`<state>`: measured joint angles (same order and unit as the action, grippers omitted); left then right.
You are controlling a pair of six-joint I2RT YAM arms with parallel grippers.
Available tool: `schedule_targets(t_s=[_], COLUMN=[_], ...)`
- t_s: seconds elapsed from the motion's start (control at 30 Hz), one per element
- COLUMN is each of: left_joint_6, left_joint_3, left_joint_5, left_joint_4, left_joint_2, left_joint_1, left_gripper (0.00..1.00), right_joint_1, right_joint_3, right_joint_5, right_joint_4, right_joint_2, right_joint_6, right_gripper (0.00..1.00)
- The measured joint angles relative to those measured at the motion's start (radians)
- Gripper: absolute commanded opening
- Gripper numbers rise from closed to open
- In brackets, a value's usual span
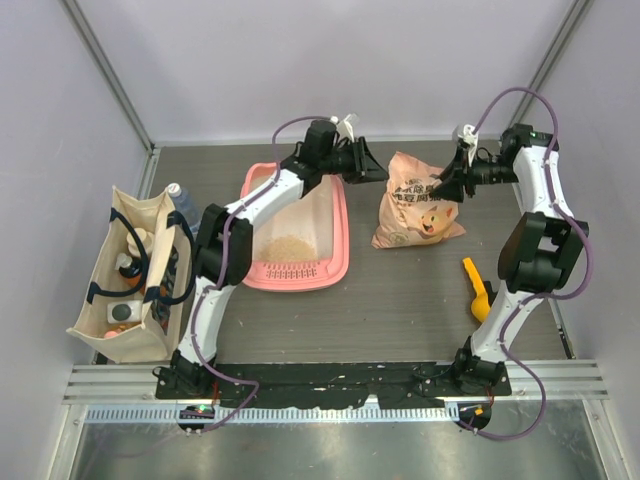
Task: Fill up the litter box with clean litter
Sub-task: Close the cat litter bag at the center of the board.
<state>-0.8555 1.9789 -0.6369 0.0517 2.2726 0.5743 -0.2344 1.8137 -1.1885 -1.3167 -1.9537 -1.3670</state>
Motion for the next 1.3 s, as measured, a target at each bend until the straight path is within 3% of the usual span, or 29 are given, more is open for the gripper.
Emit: schedule_targets(t_s=[0.33, 0.67, 0.77, 0.8, 0.9, 1.03, 1.3], left_joint_6=[0.074, 0.148, 0.175, 0.183, 0.216, 0.263, 0.363], left_joint_3=[0.035, 0.035, 0.047, 0.053, 0.08, 0.118, 0.111], left_joint_5=[-0.021, -0.047, -0.068, -0.072, -0.092, -0.119, -0.216], left_joint_4=[0.029, 0.076, 0.102, 0.107, 0.13, 0.141, 0.101], left_joint_2=[0.0, 0.0, 0.002, 0.004, 0.01, 0.022, 0.027], left_joint_1=[0.016, 0.015, 0.015, 0.016, 0.021, 0.032, 0.03], left_gripper=[0.26, 0.25, 0.25, 0.25, 0.26, 0.28, 0.32], right_joint_1=[0.03, 0.05, 0.049, 0.049, 0.048, 0.043, 0.033], right_joint_3=[-0.008, -0.063, -0.069, -0.069, -0.049, 0.009, 0.068], right_joint_5=[0.026, 0.064, 0.07, 0.07, 0.068, 0.053, 0.036], right_joint_4=[-0.006, -0.01, -0.008, -0.008, -0.008, -0.015, -0.047], right_joint_2=[0.041, 0.042, 0.04, 0.04, 0.02, -0.025, -0.069], right_joint_6=[-0.076, -0.296, -0.33, -0.337, -0.34, -0.32, -0.267], right_gripper=[0.64, 0.64, 0.51, 0.41, 0.2, 0.03, 0.01])
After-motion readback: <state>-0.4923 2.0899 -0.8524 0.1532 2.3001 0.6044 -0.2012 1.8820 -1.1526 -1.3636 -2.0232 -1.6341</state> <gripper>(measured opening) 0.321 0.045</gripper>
